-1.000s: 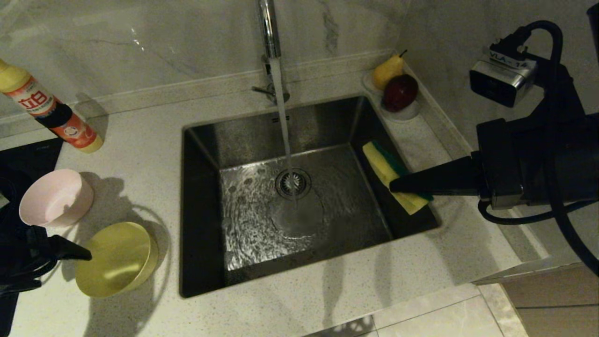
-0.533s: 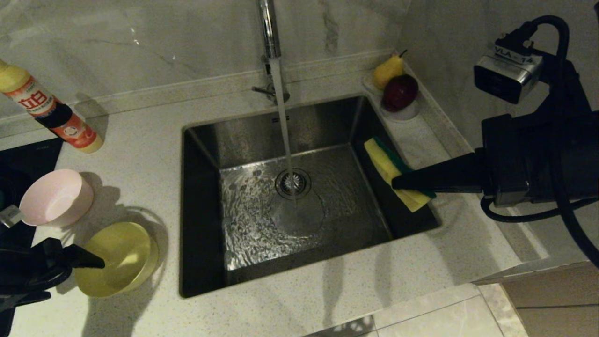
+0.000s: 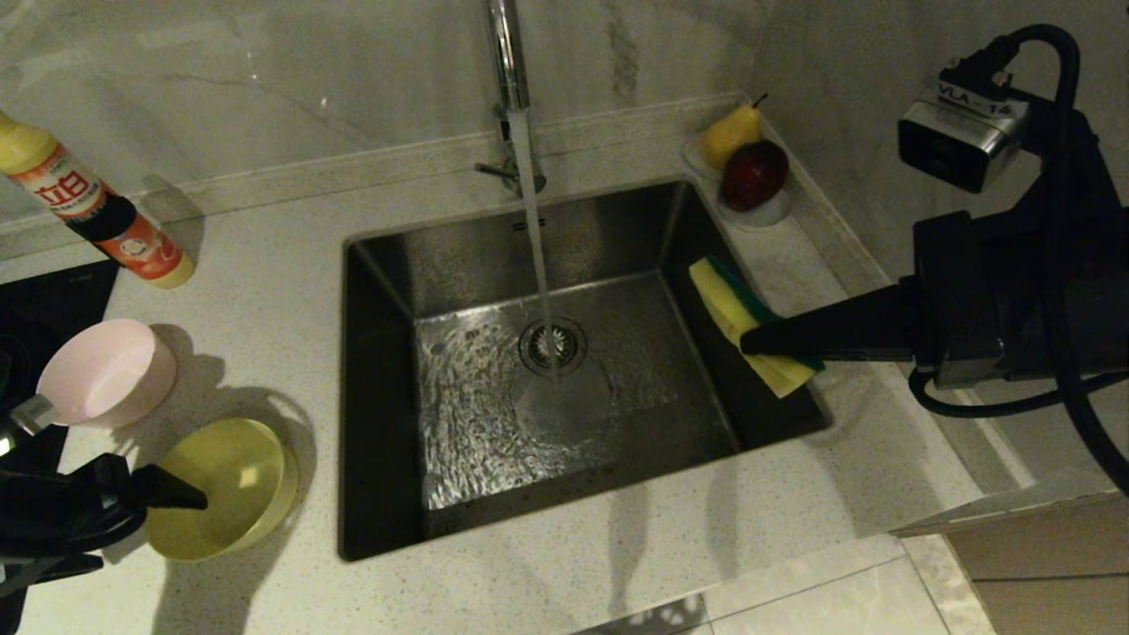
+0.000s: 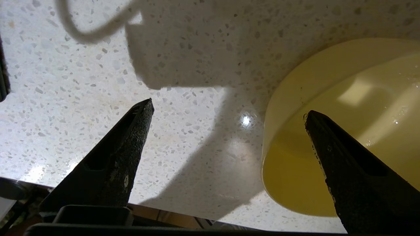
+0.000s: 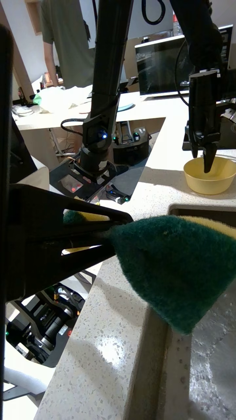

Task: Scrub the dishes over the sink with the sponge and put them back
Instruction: Wash the bowl

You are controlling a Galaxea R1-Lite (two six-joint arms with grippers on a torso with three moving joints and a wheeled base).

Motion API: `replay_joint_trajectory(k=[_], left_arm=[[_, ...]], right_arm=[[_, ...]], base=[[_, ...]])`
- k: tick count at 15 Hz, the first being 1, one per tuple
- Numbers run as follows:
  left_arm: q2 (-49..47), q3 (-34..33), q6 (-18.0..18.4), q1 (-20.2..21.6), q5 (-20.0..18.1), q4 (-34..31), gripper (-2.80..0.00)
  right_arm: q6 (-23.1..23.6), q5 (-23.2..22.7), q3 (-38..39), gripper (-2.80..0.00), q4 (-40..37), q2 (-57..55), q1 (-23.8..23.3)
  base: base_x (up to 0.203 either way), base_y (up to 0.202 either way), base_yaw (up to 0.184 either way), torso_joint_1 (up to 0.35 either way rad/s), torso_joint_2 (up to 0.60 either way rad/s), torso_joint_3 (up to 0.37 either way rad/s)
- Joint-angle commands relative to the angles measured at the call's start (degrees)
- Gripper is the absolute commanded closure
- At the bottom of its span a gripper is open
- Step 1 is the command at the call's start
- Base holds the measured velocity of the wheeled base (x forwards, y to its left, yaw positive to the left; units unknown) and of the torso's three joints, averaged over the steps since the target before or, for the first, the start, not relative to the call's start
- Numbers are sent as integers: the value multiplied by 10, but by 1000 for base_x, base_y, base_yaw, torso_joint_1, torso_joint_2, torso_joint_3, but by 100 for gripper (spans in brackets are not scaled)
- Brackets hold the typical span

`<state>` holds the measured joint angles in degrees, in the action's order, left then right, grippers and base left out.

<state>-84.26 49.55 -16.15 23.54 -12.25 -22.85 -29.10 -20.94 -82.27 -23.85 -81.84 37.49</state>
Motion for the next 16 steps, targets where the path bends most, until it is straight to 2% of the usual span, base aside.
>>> replay_joint_trajectory(k=[1,2,3,7,10,13,16], left_arm=[[-5,-3,-1,0,-1,-1,-280],[-8,-6,-1,0,-1,-1,-280],[-10,-10,0,0,-1,0,0],[-14,-11,-5,0,-2,0,0],[-7,2,-26,0,-6,0,0],[2,30,-93,0,-16,9,0],[41,62,-151,0,-63,10,0]], right_arm=[[-2,-2,2,0,-1,4,0],[-3,-2,2,0,-1,5,0],[-3,-2,0,0,-1,8,0],[-3,-2,1,0,-2,12,0],[-3,-2,3,0,-4,13,0],[-4,-2,2,0,-4,18,0],[-4,-2,12,0,-1,17,0]], base=[[0,0,0,0,0,0],[0,0,0,0,0,0],[0,0,0,0,0,0],[0,0,0,0,0,0],[0,0,0,0,0,0],[0,0,0,0,0,0],[0,0,0,0,0,0]])
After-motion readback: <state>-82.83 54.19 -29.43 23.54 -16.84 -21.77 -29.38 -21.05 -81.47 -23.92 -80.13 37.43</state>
